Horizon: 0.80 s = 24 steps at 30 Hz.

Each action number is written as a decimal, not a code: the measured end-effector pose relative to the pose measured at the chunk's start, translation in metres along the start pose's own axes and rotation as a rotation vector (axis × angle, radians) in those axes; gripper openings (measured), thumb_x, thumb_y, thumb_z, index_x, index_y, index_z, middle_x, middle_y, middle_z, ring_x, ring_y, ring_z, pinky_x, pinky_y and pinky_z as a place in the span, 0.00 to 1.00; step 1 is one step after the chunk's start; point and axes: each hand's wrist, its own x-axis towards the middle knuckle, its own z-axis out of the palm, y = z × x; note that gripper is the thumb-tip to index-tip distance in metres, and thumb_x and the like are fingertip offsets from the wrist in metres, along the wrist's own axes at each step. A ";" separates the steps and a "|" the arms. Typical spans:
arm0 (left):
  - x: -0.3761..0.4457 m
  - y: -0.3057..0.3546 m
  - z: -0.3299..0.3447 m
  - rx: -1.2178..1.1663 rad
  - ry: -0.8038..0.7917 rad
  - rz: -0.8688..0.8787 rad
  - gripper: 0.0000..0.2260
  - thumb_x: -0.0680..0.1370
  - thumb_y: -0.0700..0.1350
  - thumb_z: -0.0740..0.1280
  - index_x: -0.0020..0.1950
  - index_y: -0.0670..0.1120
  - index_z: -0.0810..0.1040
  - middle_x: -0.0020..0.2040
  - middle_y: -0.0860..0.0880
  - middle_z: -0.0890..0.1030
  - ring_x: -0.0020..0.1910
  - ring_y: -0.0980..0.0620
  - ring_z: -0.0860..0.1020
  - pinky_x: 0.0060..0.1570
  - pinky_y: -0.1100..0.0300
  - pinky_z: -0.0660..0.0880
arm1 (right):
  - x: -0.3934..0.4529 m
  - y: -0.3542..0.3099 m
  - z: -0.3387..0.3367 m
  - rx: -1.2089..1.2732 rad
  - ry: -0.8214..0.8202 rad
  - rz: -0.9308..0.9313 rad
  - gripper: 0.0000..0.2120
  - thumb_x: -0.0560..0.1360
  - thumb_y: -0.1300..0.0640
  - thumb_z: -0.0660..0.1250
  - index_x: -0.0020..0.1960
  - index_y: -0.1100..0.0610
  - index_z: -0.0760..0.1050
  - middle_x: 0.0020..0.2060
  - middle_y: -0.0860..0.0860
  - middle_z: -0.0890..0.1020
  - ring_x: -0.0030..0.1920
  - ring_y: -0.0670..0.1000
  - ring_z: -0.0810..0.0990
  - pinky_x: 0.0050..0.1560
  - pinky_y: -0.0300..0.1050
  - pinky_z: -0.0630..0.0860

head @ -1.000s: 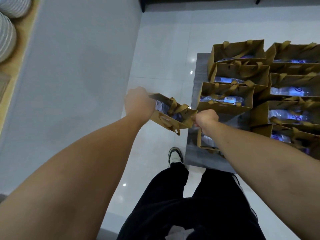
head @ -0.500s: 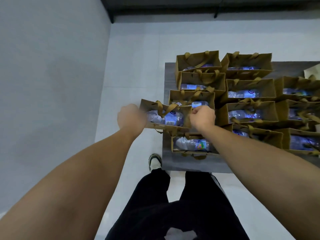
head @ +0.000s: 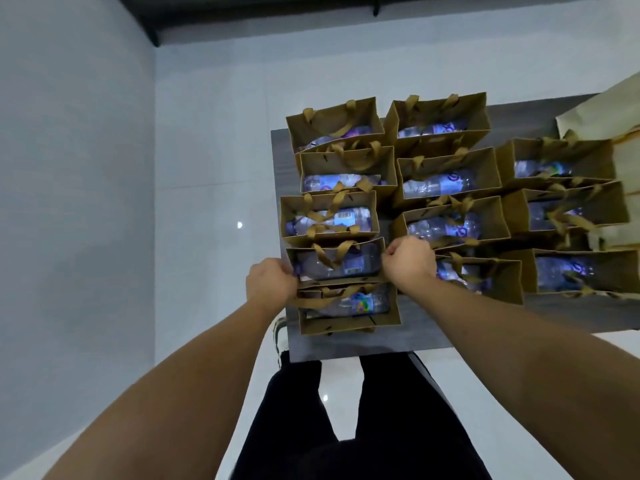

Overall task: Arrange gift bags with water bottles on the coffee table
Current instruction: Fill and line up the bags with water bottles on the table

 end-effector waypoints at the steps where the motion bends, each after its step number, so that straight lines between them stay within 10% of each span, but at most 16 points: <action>1: 0.003 0.002 -0.002 -0.011 0.001 -0.015 0.09 0.81 0.45 0.64 0.49 0.45 0.83 0.43 0.46 0.82 0.42 0.47 0.80 0.43 0.57 0.77 | 0.003 0.000 0.000 0.011 -0.001 0.004 0.09 0.79 0.54 0.67 0.49 0.56 0.85 0.45 0.57 0.85 0.49 0.59 0.83 0.45 0.47 0.78; 10: 0.062 0.050 -0.018 -0.268 0.115 -0.094 0.14 0.81 0.50 0.64 0.63 0.44 0.78 0.54 0.42 0.82 0.54 0.41 0.79 0.56 0.50 0.78 | 0.053 -0.028 -0.006 0.072 -0.008 0.034 0.14 0.80 0.45 0.65 0.52 0.55 0.83 0.48 0.56 0.85 0.52 0.59 0.82 0.45 0.46 0.73; 24: 0.070 0.076 -0.011 -0.146 0.096 -0.088 0.09 0.81 0.48 0.62 0.50 0.46 0.79 0.39 0.48 0.79 0.39 0.48 0.78 0.40 0.57 0.76 | 0.067 -0.029 -0.029 0.029 0.142 -0.015 0.15 0.82 0.48 0.61 0.49 0.57 0.82 0.40 0.56 0.82 0.46 0.61 0.82 0.40 0.45 0.71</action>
